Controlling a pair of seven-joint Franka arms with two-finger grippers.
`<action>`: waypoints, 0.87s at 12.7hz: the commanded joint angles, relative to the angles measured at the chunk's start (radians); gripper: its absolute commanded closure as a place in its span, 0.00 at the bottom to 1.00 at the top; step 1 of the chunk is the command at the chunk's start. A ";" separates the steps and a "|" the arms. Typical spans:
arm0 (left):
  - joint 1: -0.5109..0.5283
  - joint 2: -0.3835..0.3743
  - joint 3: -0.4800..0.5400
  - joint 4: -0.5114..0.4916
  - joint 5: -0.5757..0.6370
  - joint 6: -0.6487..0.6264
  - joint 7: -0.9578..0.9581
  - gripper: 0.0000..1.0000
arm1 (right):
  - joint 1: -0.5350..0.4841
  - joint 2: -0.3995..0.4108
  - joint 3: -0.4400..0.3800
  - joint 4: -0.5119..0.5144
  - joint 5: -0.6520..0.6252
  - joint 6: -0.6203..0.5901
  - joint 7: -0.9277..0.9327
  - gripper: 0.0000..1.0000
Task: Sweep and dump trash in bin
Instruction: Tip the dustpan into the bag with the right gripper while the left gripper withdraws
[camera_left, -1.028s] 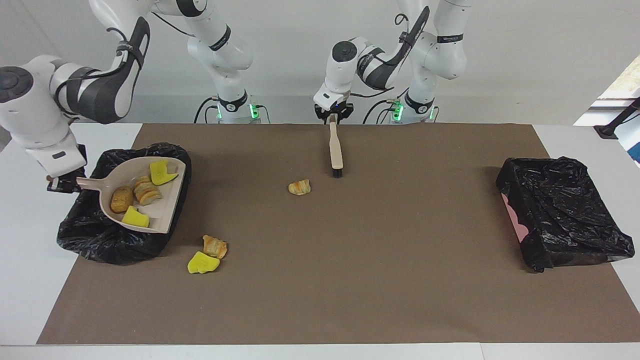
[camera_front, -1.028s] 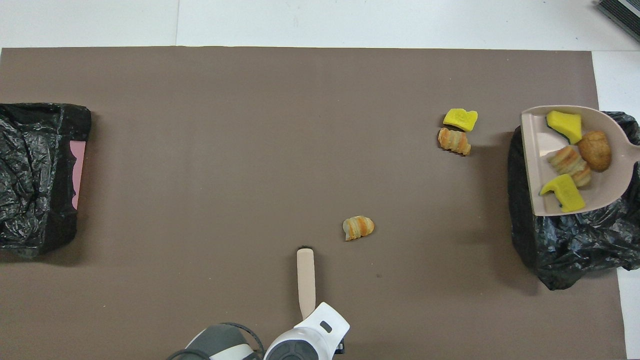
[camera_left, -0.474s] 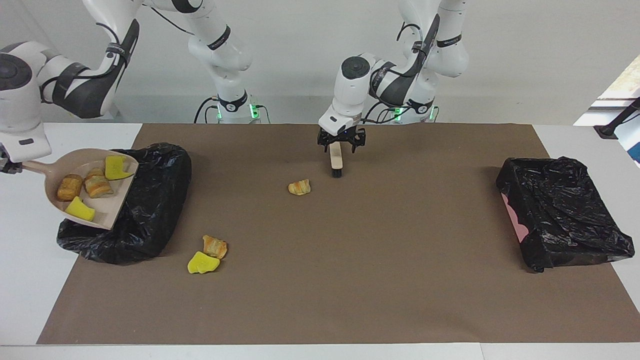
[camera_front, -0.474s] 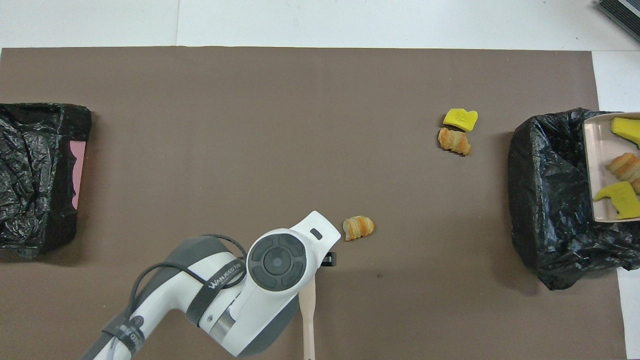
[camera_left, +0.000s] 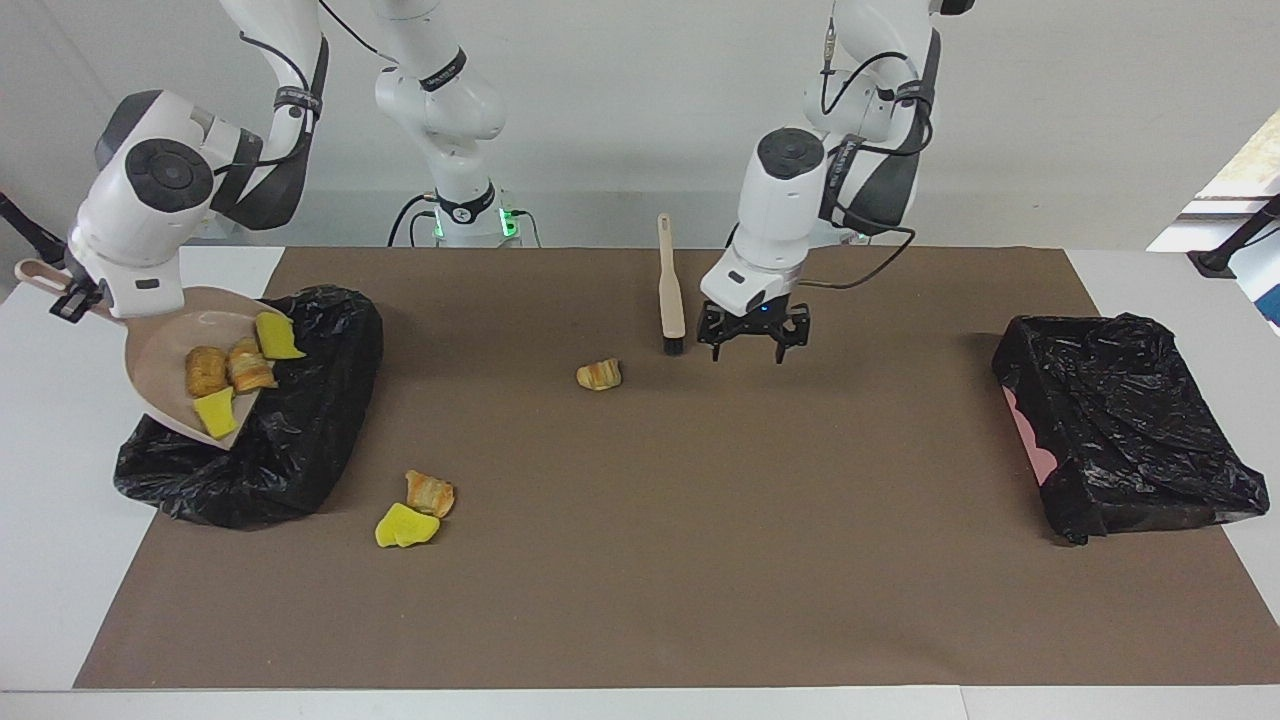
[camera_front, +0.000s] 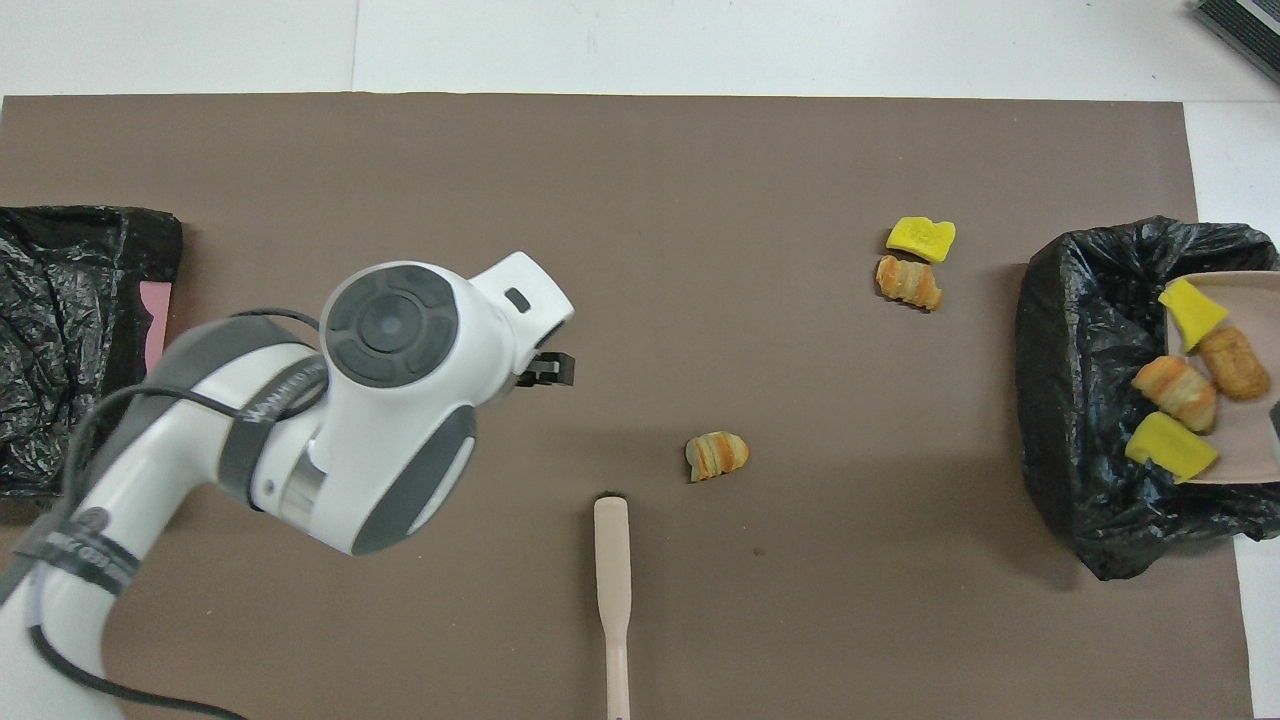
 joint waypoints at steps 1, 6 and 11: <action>0.120 -0.085 -0.010 0.052 0.017 -0.155 0.211 0.00 | -0.038 -0.054 0.002 -0.029 -0.094 0.017 0.011 1.00; 0.342 -0.214 -0.004 0.104 0.017 -0.263 0.500 0.00 | -0.024 -0.105 0.020 -0.014 0.034 0.000 -0.057 1.00; 0.466 -0.155 0.005 0.386 0.003 -0.513 0.709 0.00 | -0.022 -0.103 0.054 0.000 0.298 -0.029 -0.085 1.00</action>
